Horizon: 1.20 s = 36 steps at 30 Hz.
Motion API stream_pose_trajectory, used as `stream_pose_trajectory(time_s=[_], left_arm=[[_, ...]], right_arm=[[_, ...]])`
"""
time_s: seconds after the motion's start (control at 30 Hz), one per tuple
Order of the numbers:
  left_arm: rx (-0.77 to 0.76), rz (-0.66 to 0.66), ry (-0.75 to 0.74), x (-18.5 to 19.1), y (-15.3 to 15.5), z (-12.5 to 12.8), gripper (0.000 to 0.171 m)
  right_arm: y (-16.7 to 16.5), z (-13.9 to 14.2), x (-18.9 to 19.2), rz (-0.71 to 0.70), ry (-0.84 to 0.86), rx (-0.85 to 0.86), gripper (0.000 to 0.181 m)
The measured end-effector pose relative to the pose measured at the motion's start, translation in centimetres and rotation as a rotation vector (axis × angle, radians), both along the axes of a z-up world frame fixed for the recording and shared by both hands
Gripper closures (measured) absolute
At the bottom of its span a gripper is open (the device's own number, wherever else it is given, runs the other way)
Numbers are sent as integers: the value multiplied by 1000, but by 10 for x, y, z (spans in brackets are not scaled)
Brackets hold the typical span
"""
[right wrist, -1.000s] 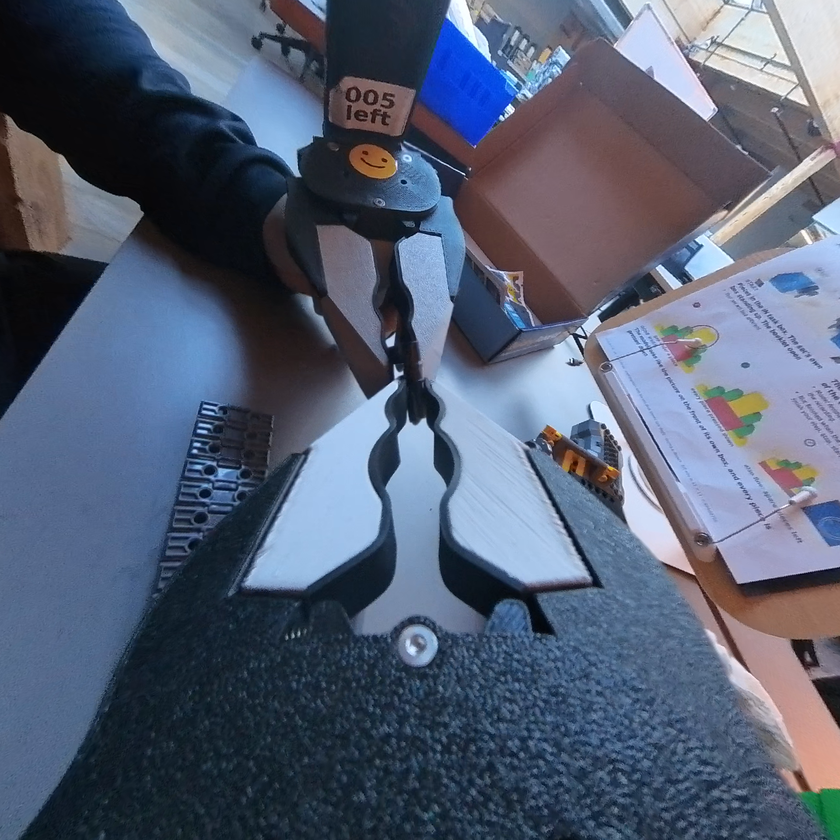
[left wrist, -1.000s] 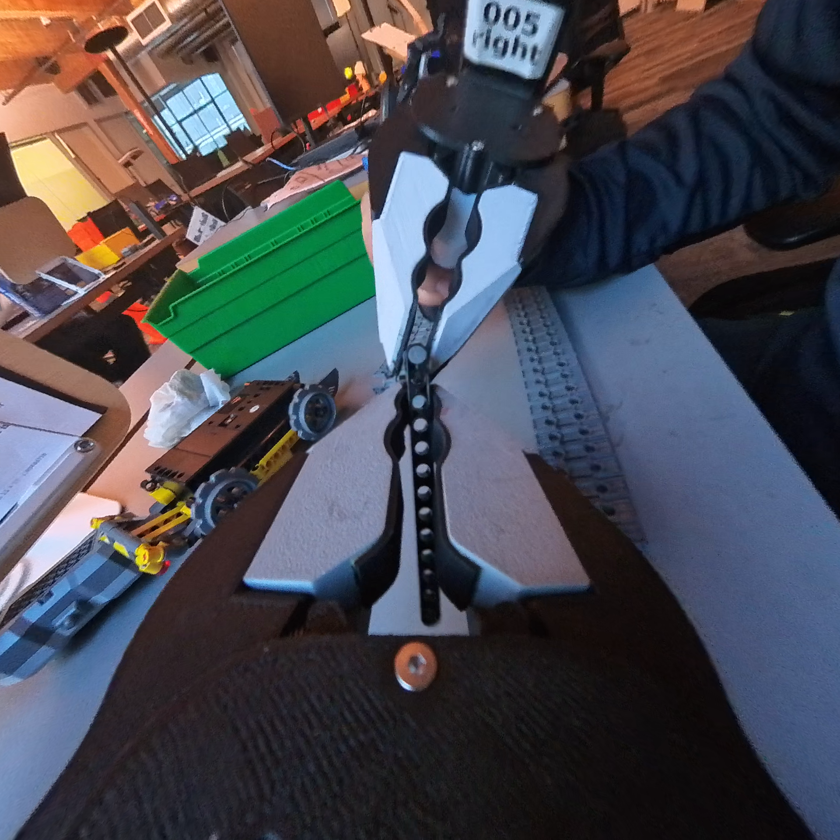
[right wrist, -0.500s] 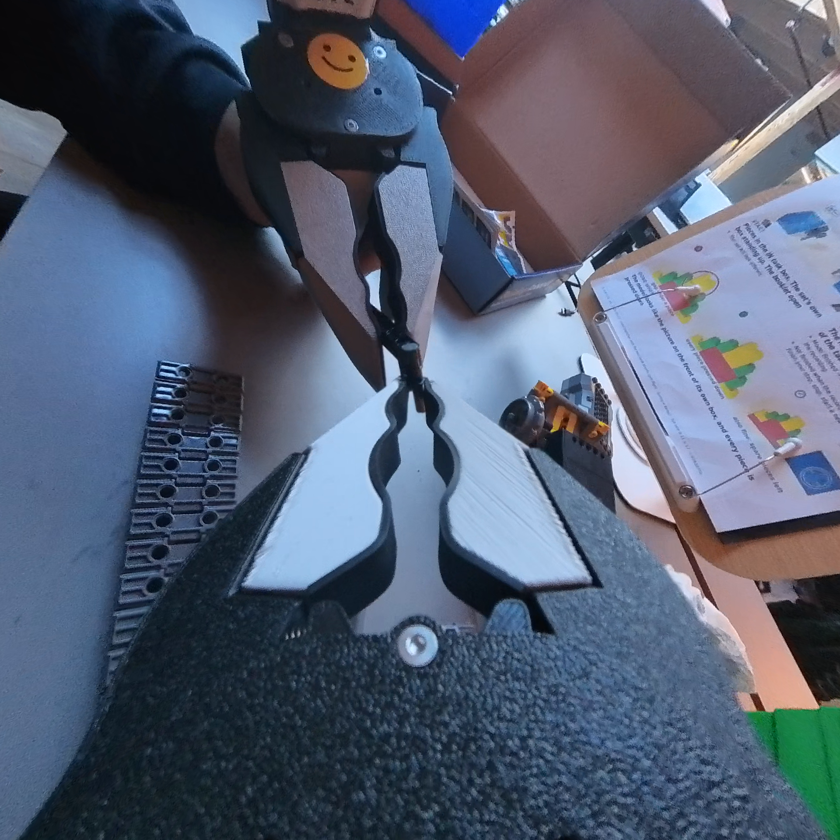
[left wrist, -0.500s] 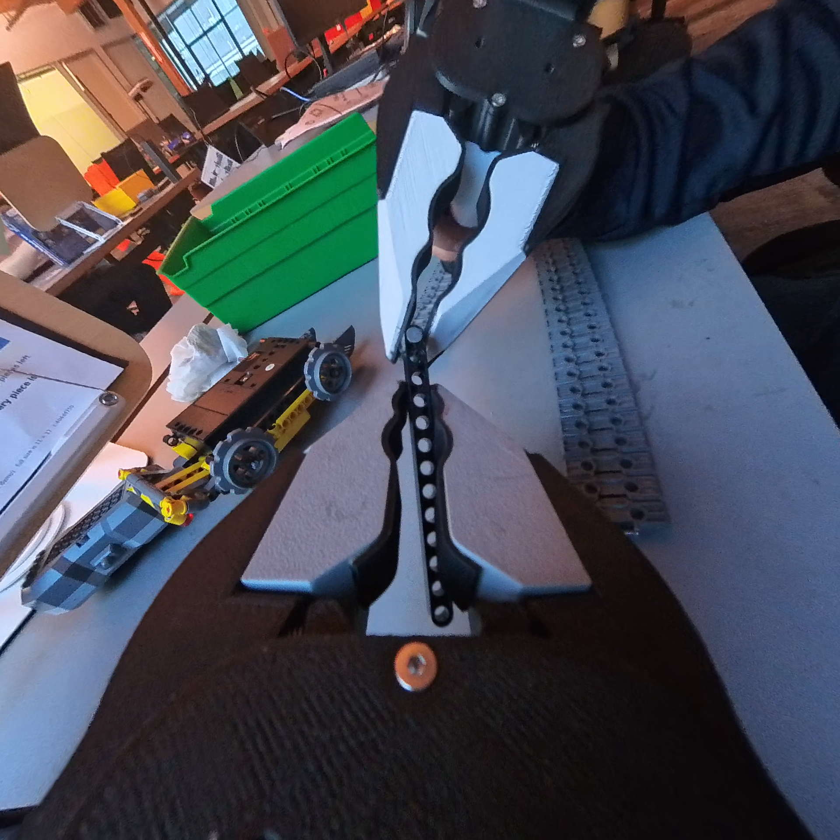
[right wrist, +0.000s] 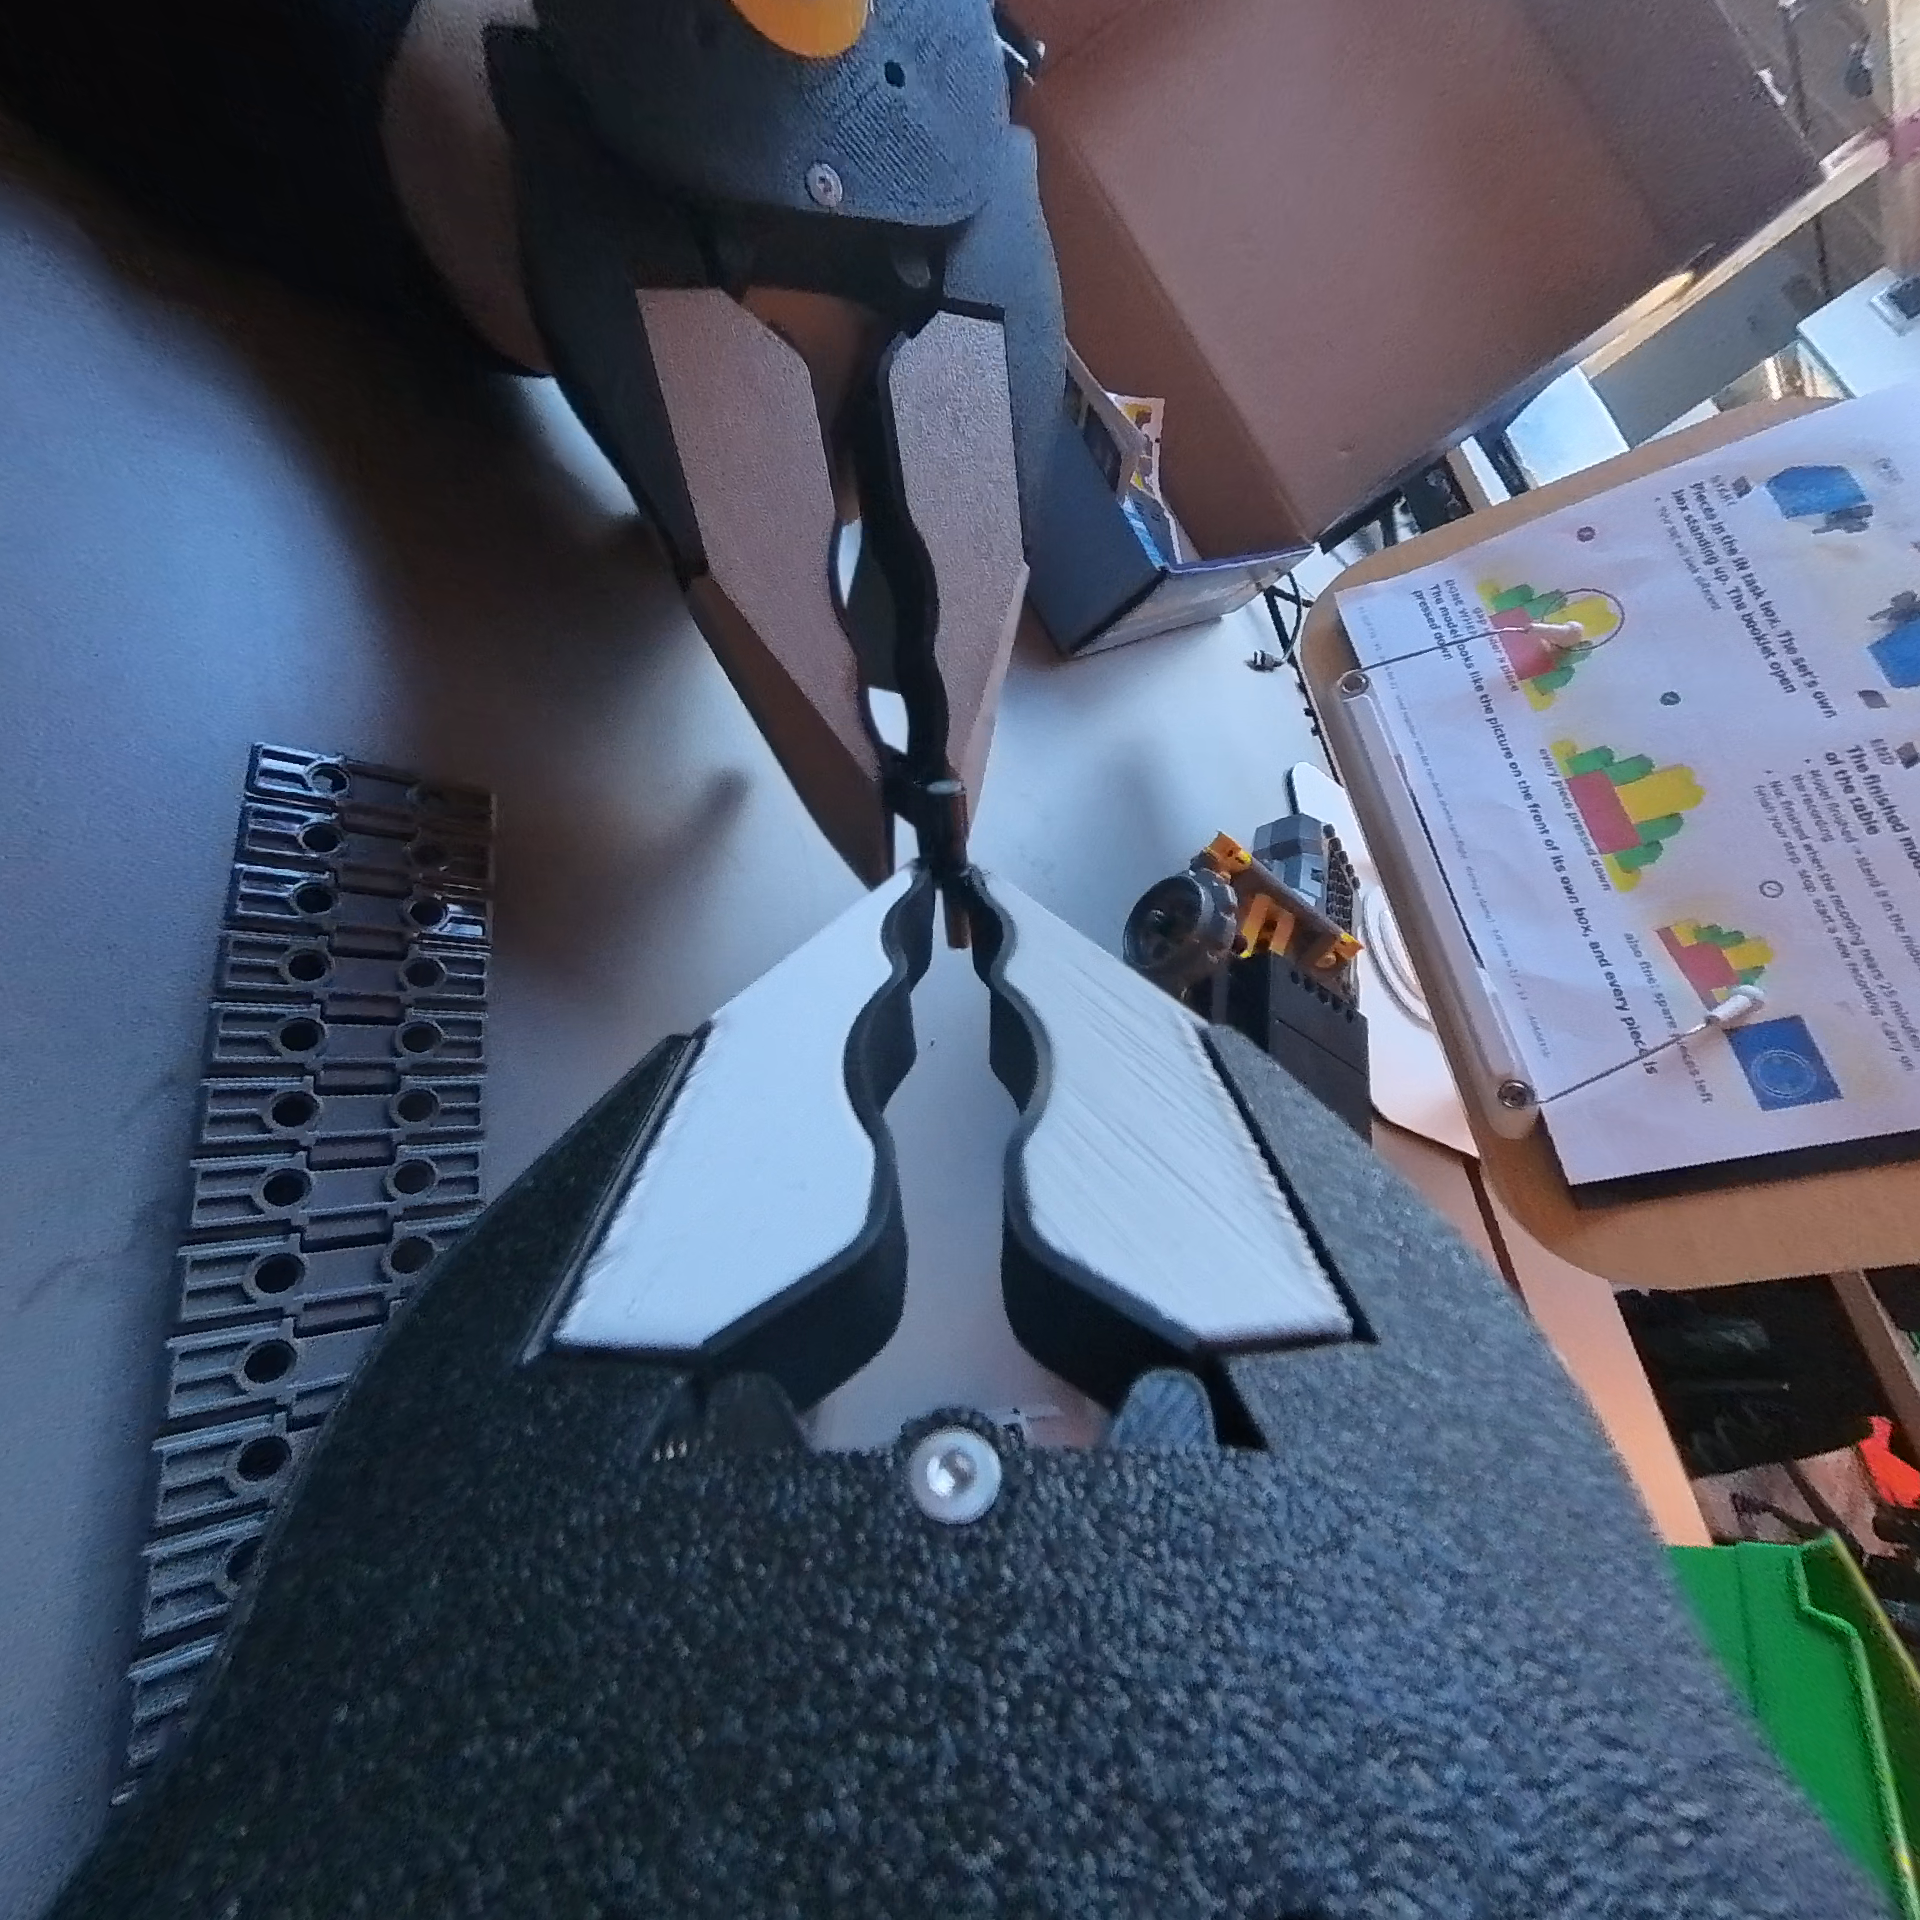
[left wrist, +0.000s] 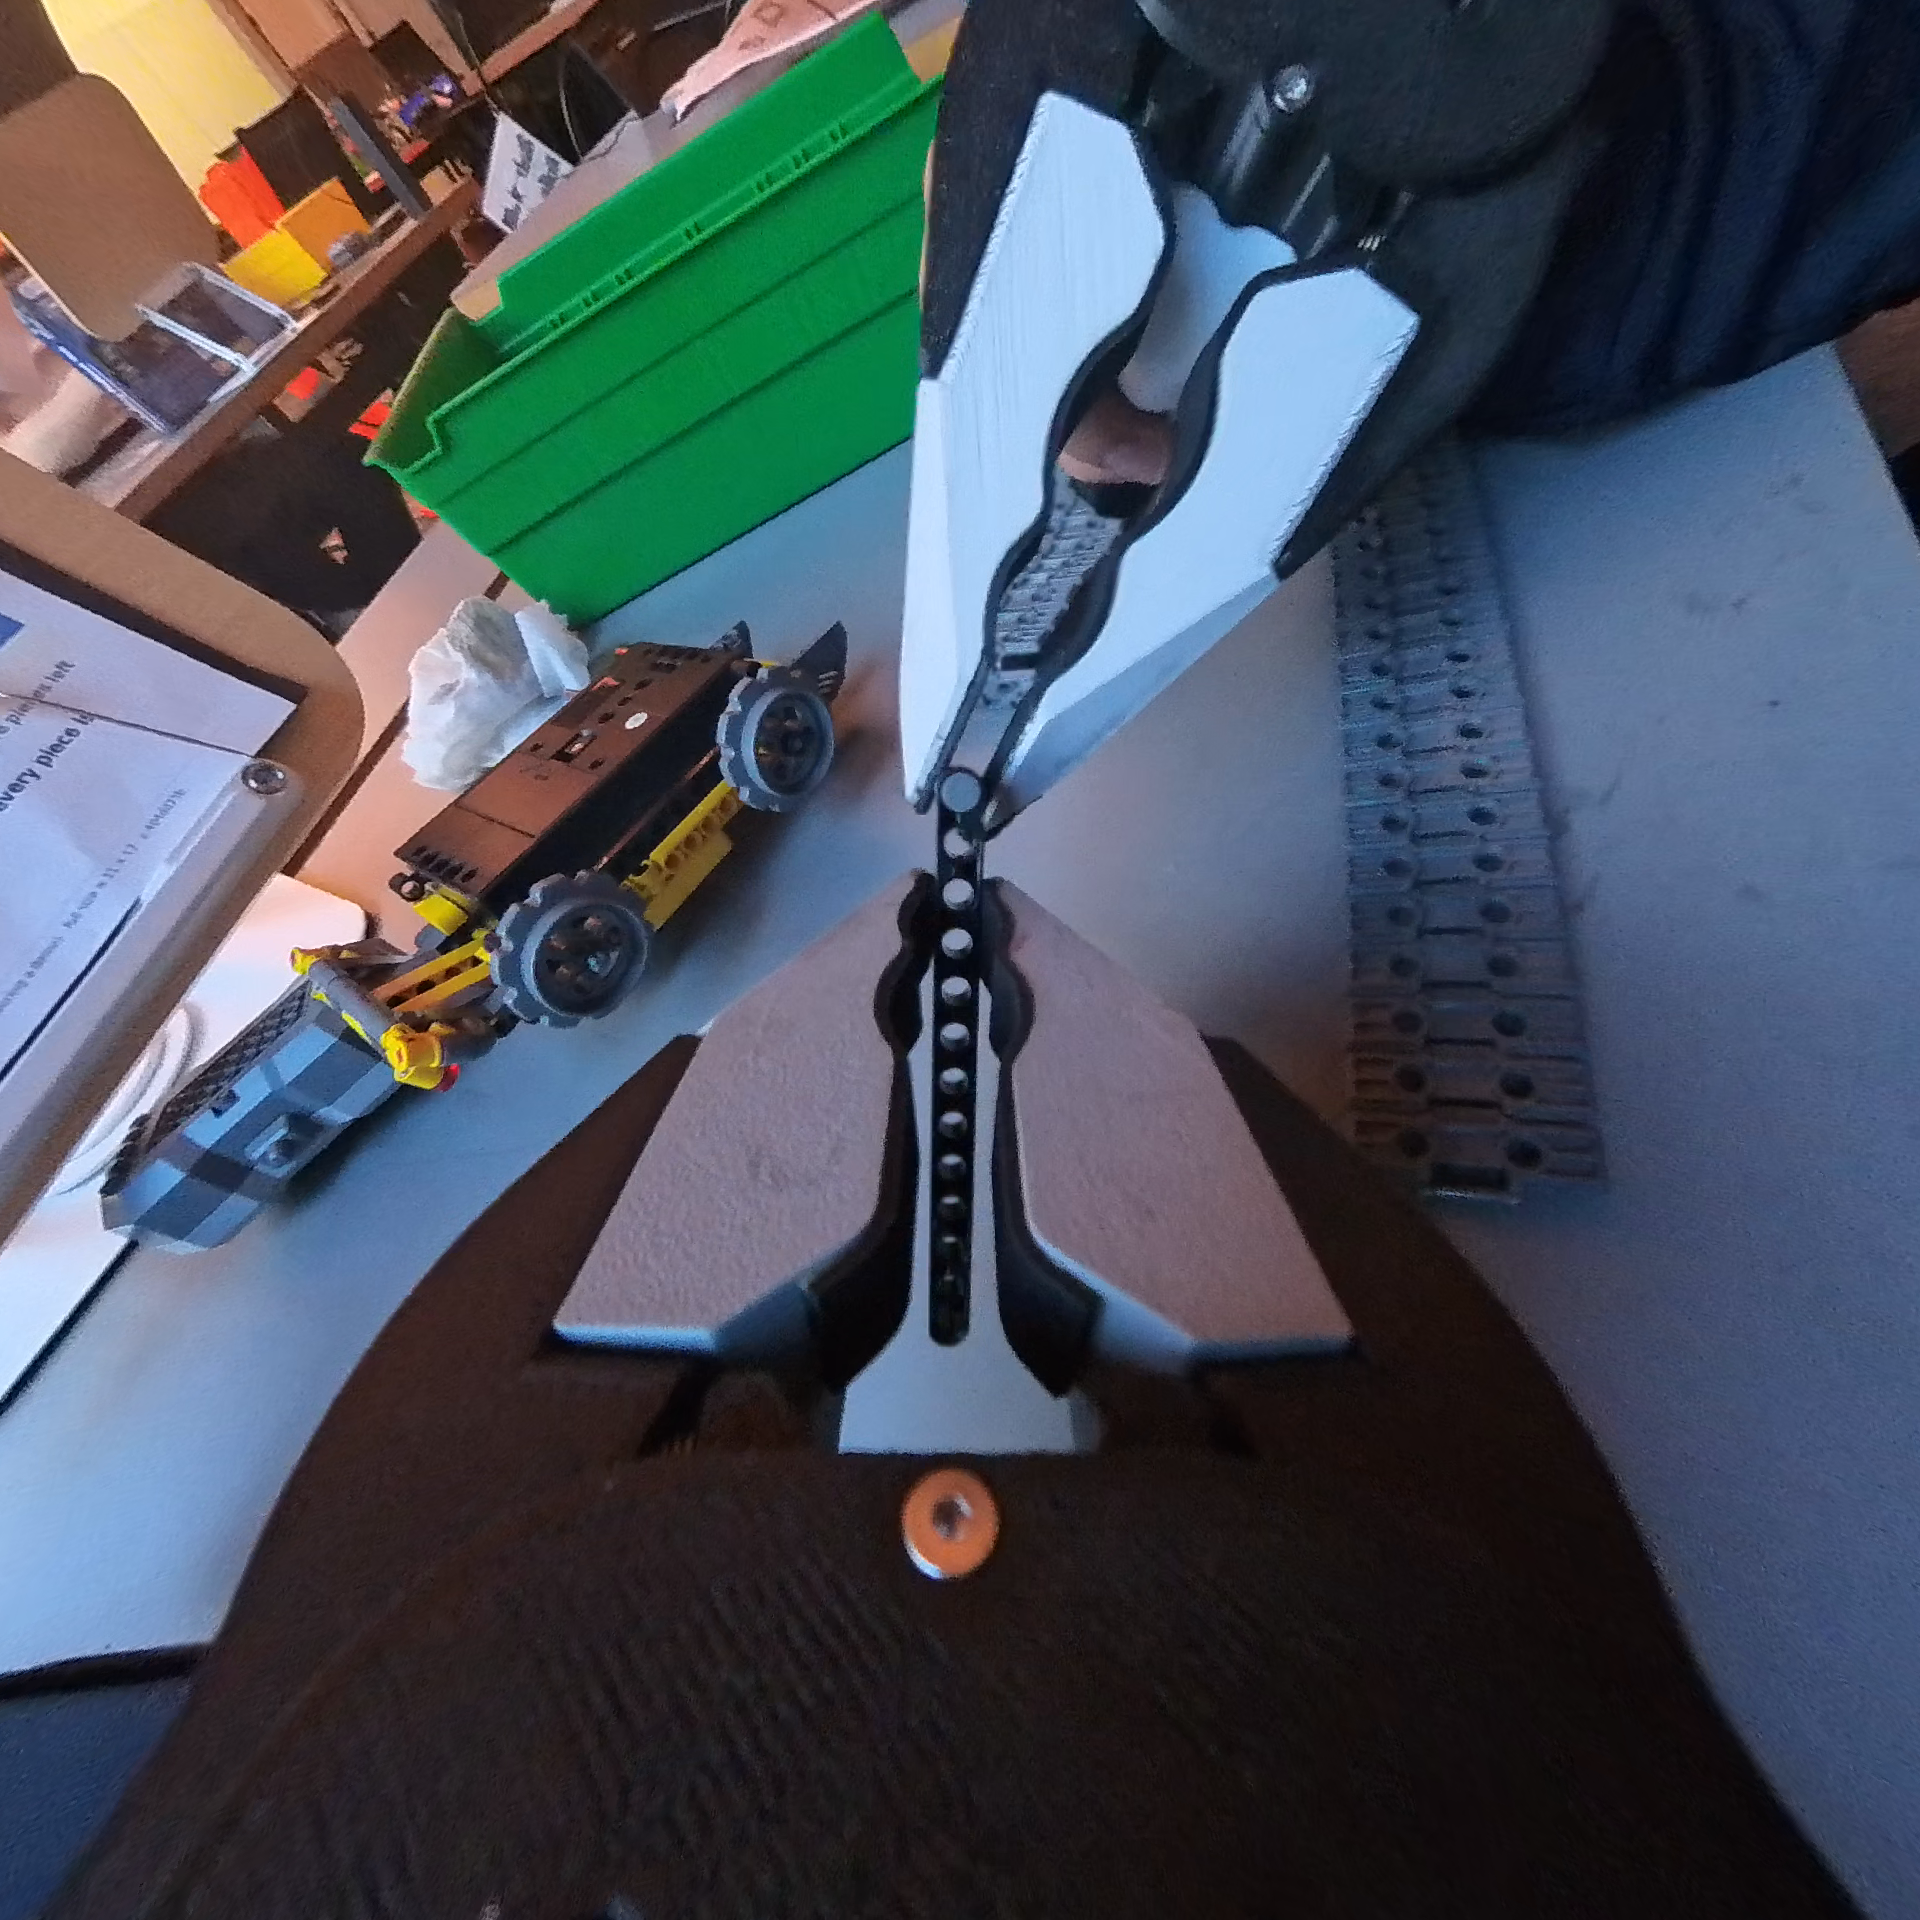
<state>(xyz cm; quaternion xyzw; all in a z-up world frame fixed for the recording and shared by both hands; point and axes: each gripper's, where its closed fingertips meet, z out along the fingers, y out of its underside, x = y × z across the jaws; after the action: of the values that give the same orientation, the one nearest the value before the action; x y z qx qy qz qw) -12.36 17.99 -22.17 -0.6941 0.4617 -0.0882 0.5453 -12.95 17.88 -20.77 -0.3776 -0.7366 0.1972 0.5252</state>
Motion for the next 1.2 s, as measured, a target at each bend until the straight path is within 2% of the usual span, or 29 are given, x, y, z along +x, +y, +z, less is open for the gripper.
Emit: stream_pose_trajectory(time_s=[0.37, 0.73, 1.2], left_arm=[[-67, -68, -99, 5, -8, 8, 166], [-64, -77, -55, 10, -10, 2, 166], [-74, -30, -2, 3, -3, -7, 166]], right_arm=[[-13, 11, 4, 93, 49, -161, 172], [-14, 4, 2, 87, 13, -173, 177], [-3, -7, 4, 44, -31, -68, 177]])
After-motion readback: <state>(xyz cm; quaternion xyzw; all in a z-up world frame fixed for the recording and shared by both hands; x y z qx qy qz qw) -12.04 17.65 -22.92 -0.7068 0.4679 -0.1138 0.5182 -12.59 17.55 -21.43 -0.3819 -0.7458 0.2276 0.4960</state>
